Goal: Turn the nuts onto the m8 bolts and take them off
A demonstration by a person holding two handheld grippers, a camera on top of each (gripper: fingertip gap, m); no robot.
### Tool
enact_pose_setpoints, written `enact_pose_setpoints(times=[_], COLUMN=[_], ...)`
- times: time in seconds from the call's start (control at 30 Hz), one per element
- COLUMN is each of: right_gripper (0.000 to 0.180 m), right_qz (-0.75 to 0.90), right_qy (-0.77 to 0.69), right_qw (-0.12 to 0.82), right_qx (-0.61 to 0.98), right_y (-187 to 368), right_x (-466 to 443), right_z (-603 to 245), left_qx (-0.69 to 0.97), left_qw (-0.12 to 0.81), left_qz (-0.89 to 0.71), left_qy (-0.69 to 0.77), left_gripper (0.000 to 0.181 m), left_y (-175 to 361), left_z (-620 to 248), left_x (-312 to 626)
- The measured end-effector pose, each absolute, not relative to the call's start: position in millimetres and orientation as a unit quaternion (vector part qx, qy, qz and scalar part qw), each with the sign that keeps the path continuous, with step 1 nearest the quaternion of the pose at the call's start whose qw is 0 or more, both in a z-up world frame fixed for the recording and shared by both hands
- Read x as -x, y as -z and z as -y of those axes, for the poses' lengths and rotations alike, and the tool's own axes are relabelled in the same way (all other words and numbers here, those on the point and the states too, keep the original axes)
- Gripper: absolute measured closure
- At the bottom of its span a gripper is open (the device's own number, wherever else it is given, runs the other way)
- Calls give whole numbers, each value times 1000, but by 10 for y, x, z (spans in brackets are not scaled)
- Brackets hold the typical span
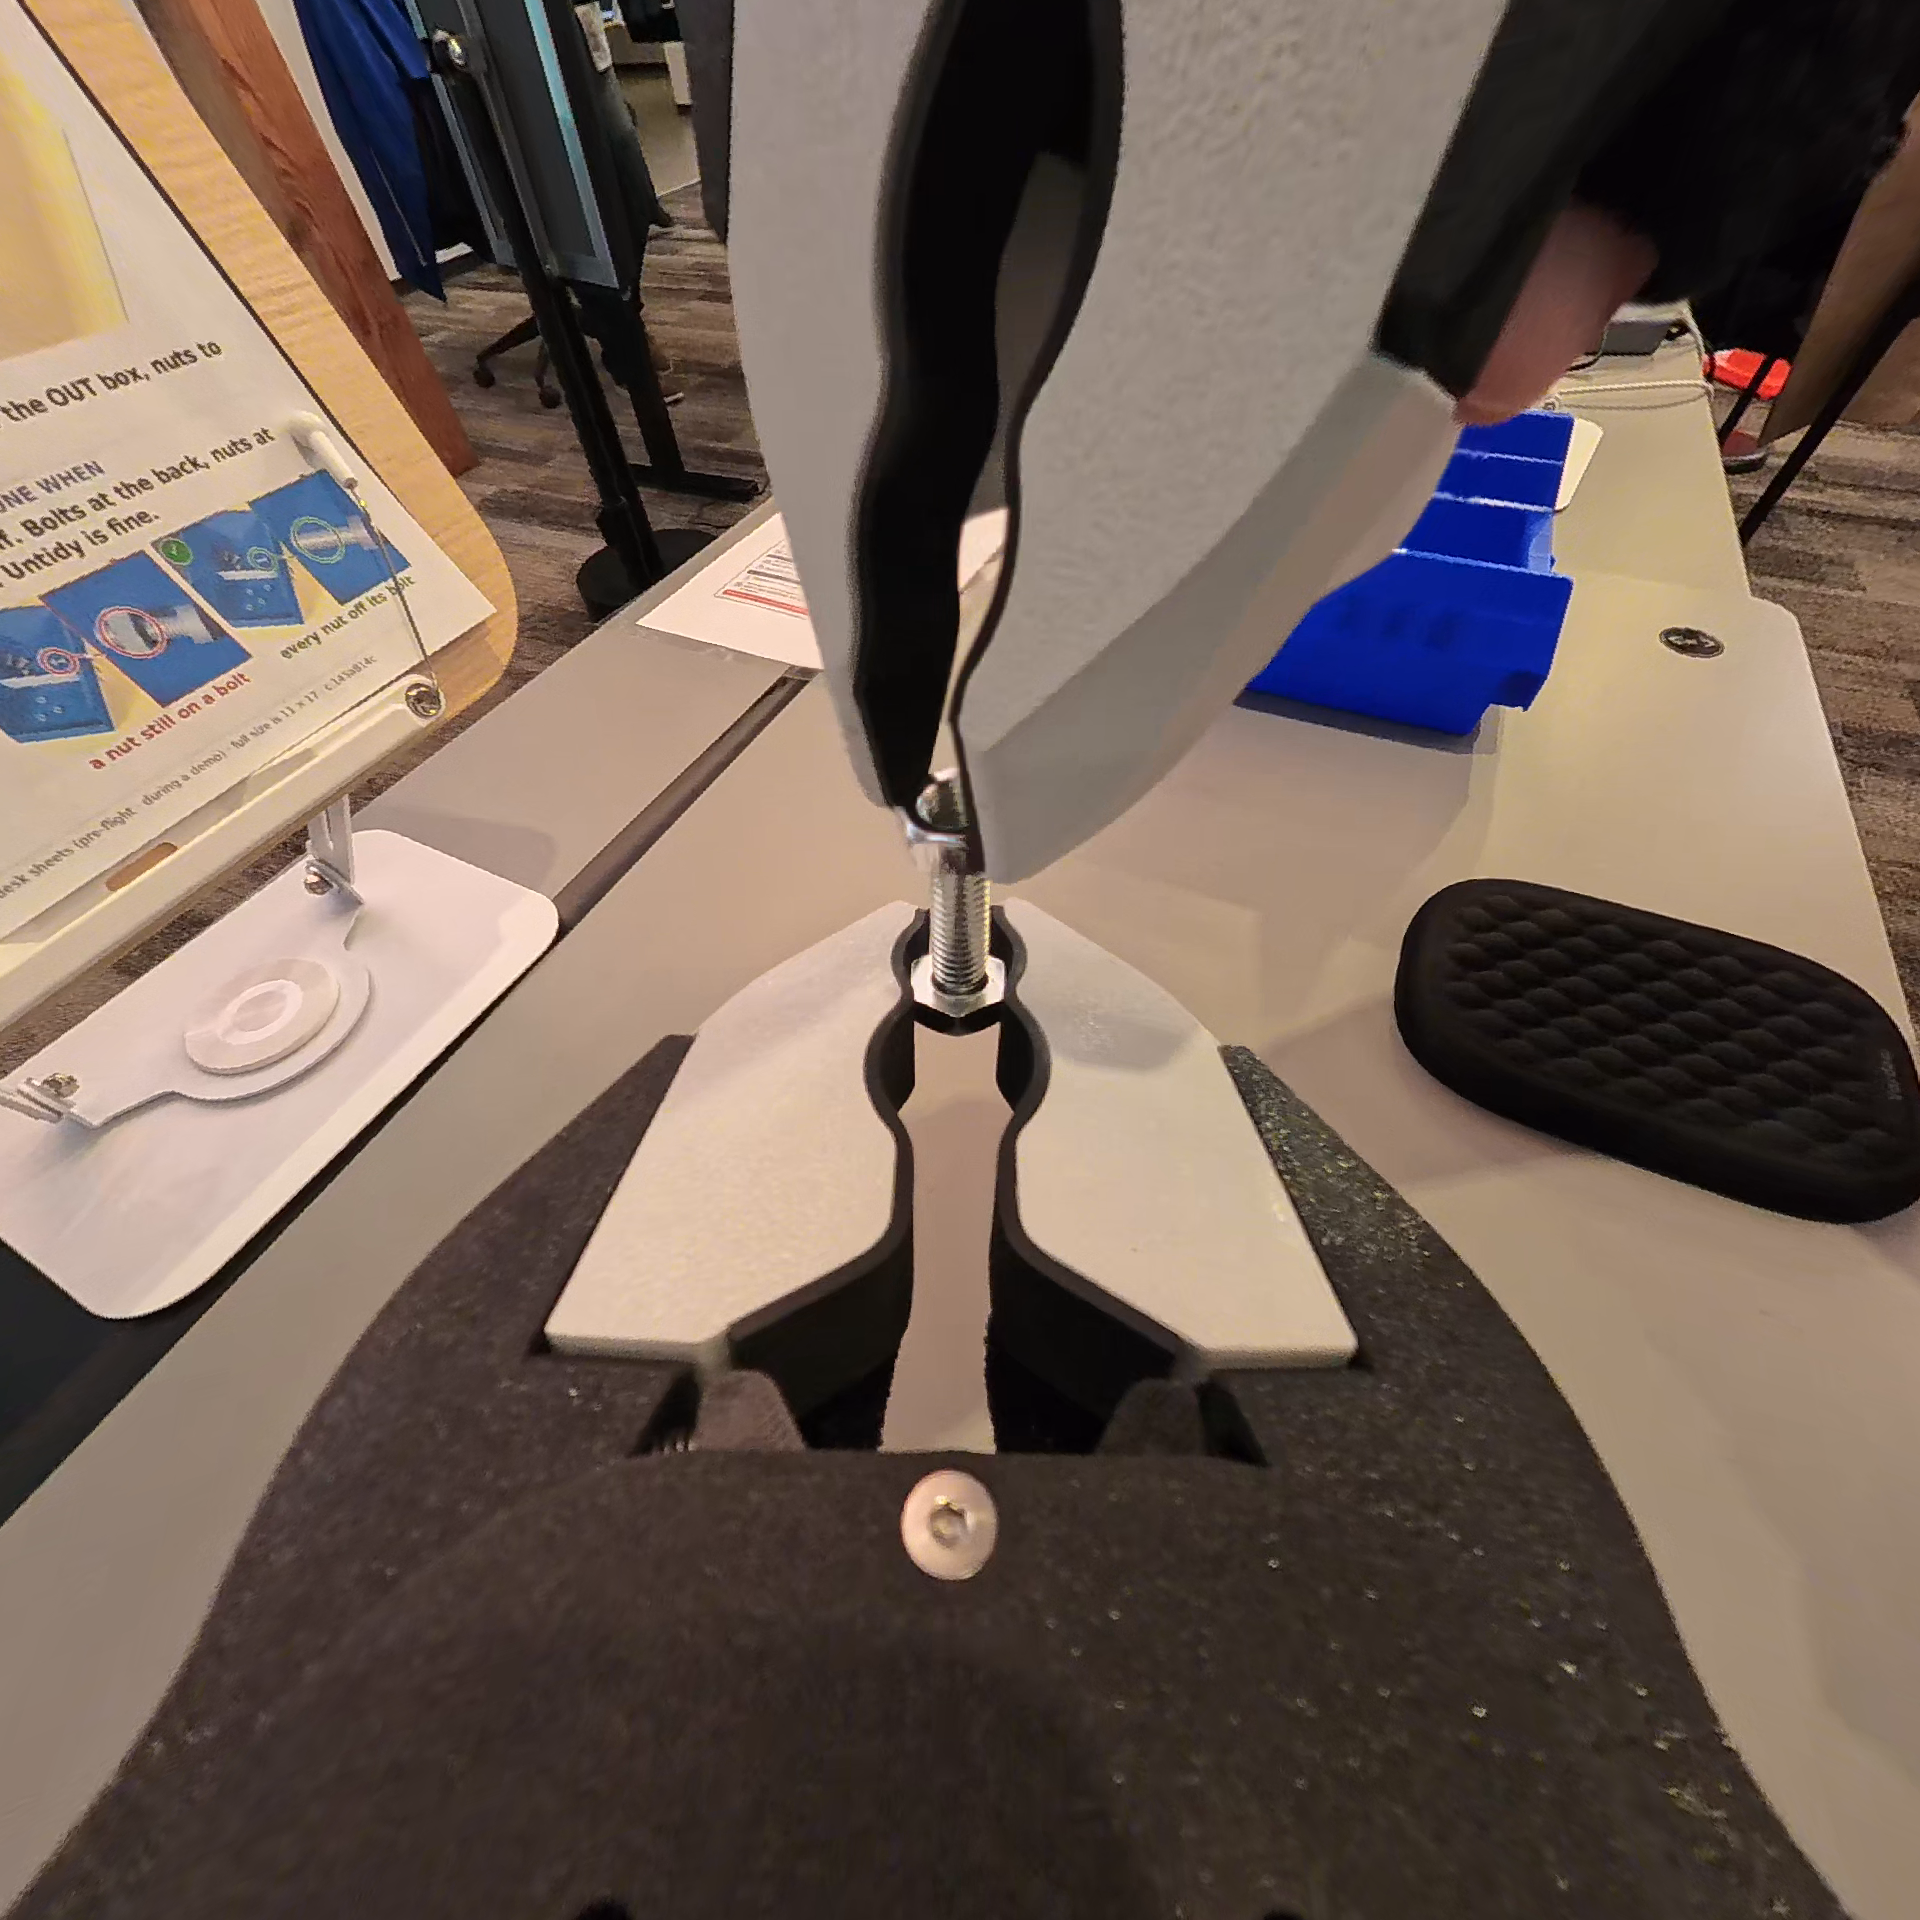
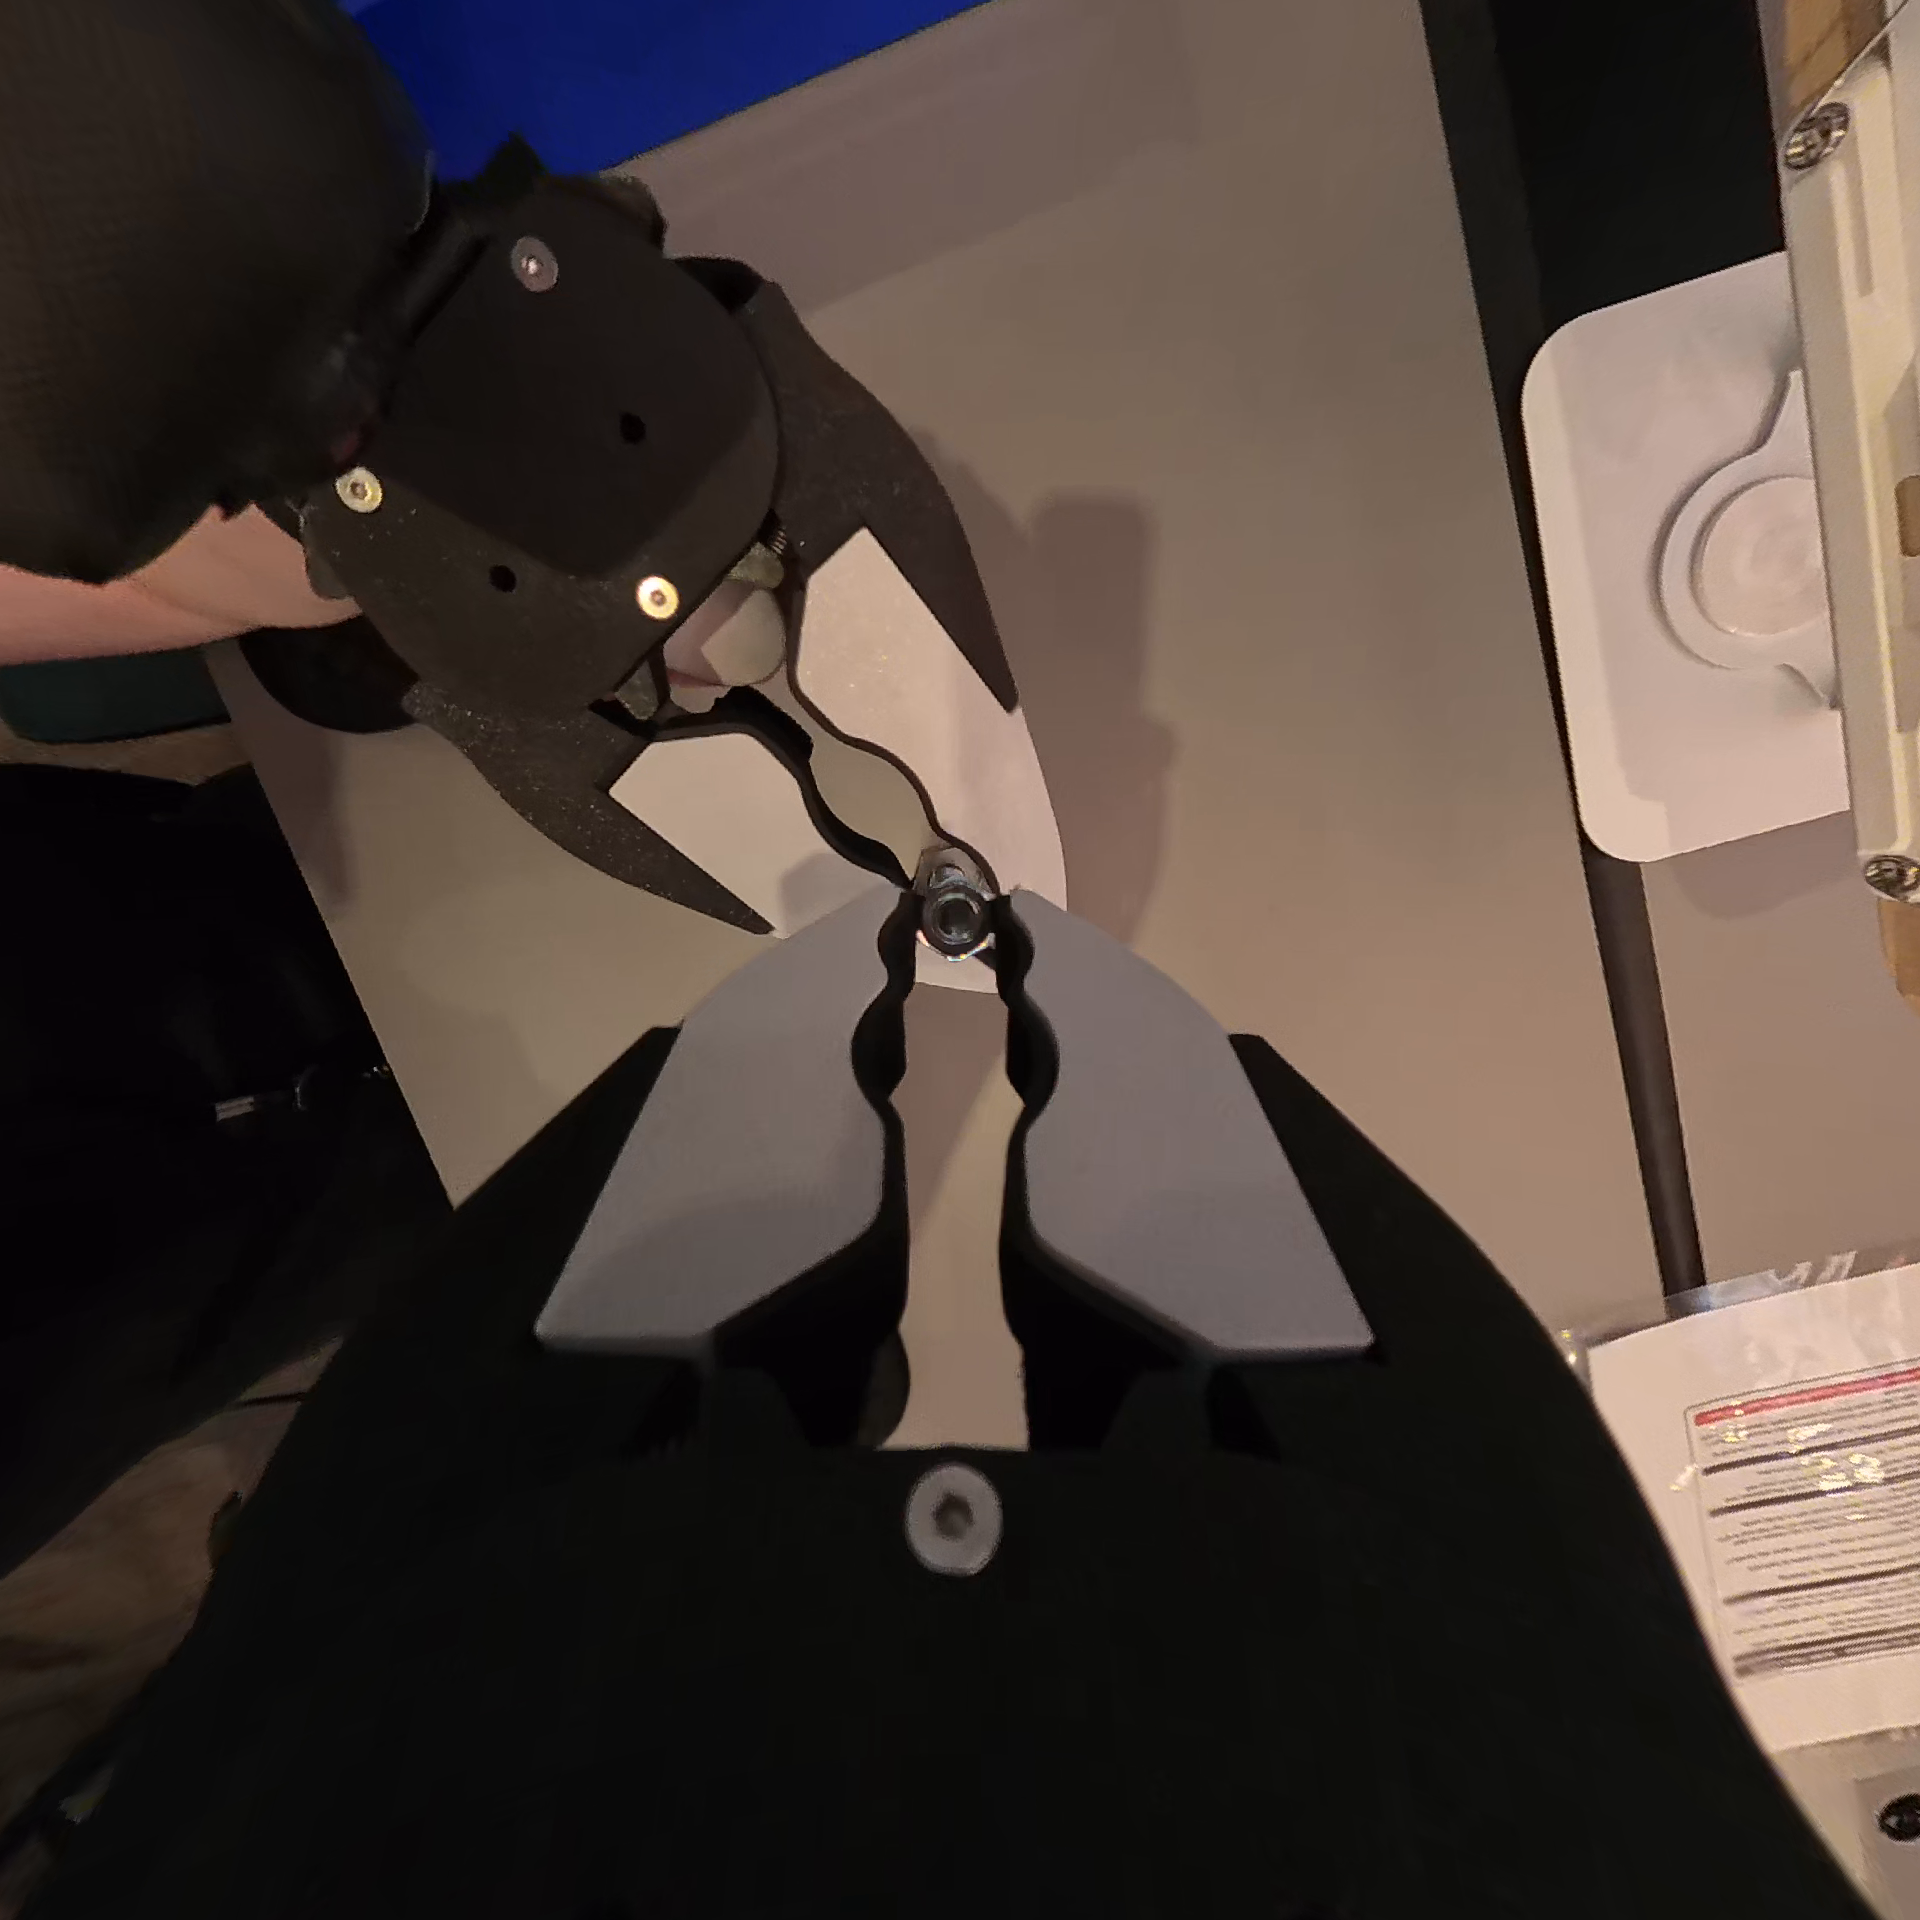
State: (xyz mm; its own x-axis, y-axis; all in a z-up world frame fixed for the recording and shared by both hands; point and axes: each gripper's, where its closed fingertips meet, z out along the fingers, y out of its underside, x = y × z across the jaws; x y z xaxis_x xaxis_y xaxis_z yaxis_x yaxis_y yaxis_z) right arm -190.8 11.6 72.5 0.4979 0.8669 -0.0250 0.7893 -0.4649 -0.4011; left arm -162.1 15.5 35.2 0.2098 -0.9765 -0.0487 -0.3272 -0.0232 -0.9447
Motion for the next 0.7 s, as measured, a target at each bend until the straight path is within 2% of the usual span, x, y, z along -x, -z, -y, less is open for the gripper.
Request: enact_pose_setpoints(times=[0.4,0.7], right_gripper=[166,166], right_qz=[631,668], right_qy=[-183,-225], right_qw=[140,186], right_qx=[741,684], right_y=[-883,-975], right_x=[1956,2045], right_z=[276,389], left_qx=[521,495], left_qw=[373,363], left_qz=[-580,-585], left_qy=[503,530], left_gripper=[170,170], left_y=[-553,-641], left_z=[372,509], left_x=[1714,1726])
